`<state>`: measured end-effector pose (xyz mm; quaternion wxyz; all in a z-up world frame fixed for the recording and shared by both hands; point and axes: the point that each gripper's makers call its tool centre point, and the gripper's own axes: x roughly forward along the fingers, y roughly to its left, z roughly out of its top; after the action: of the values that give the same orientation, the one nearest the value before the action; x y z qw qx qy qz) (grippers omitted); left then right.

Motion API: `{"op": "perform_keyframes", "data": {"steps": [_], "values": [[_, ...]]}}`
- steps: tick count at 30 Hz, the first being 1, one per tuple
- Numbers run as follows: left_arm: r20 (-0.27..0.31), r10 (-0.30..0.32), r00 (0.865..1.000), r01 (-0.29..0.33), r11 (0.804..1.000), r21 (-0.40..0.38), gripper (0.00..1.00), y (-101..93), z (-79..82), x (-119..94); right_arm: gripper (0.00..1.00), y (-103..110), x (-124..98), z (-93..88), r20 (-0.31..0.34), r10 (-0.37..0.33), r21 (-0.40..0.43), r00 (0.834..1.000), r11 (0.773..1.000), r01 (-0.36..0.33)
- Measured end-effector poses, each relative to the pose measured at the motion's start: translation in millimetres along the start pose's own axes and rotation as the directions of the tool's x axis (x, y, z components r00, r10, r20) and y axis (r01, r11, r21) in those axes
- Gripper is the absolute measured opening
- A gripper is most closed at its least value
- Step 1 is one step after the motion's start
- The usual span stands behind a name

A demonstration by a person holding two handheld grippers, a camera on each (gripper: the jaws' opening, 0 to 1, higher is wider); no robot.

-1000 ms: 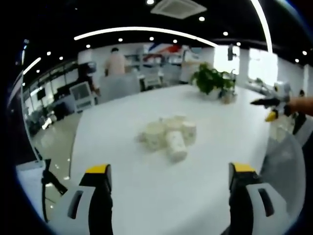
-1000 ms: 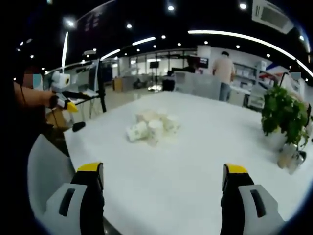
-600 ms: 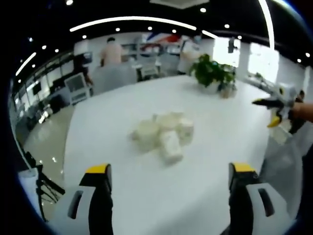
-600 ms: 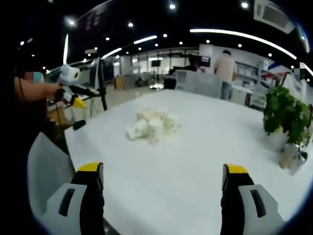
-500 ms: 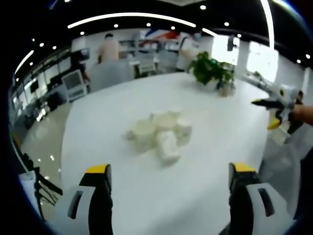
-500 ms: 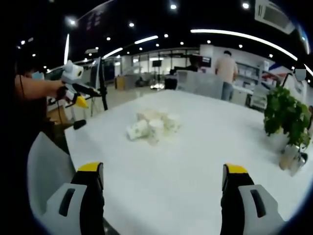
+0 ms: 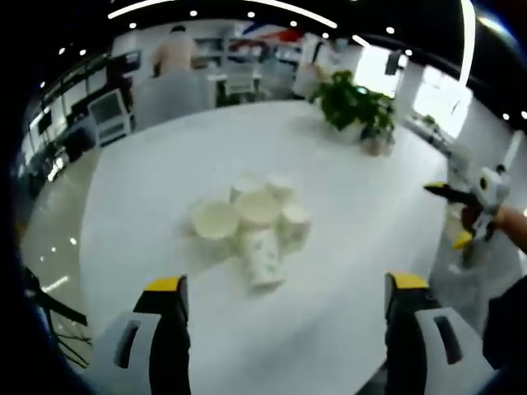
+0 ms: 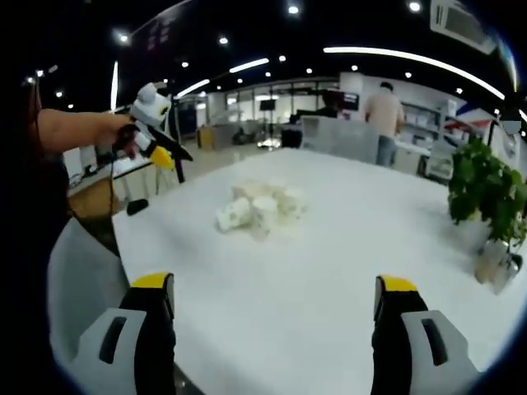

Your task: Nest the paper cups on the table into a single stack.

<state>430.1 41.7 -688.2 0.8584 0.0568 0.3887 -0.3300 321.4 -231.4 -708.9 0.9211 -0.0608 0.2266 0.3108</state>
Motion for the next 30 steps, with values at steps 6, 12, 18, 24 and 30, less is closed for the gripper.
{"op": "perform_keyframes", "data": {"steps": [6,12,18,24,30], "values": [[-0.075,-0.003,0.997,0.002,1.0,-0.014,0.96,3.1,9.3,12,1.0,0,2,-5.4,-0.005,0.011,0.005,1.0,1.0,-0.011],[-0.114,-0.022,0.993,0.018,0.999,-0.04,0.94,-3.4,13.3,27,1.0,0,2,-5.2,-0.011,0.019,-0.001,1.0,1.0,-0.019],[-0.145,-0.059,0.988,0.049,0.996,-0.074,0.91,-7.3,13.0,47,1.0,-3,-1,-2.2,-0.001,0.017,-0.001,1.0,1.0,-0.017],[-0.229,-0.024,0.973,0.004,0.996,-0.086,0.84,2.9,-2.0,75,1.0,-8,-1,-8.7,-0.011,0.014,-0.009,1.0,1.0,-0.014],[-0.26,0.005,0.966,-0.03,0.995,-0.092,0.77,14.0,-7.3,97,1.0,-12,-2,-12.3,-0.009,0.009,0.001,1.0,1.0,-0.009]]}}
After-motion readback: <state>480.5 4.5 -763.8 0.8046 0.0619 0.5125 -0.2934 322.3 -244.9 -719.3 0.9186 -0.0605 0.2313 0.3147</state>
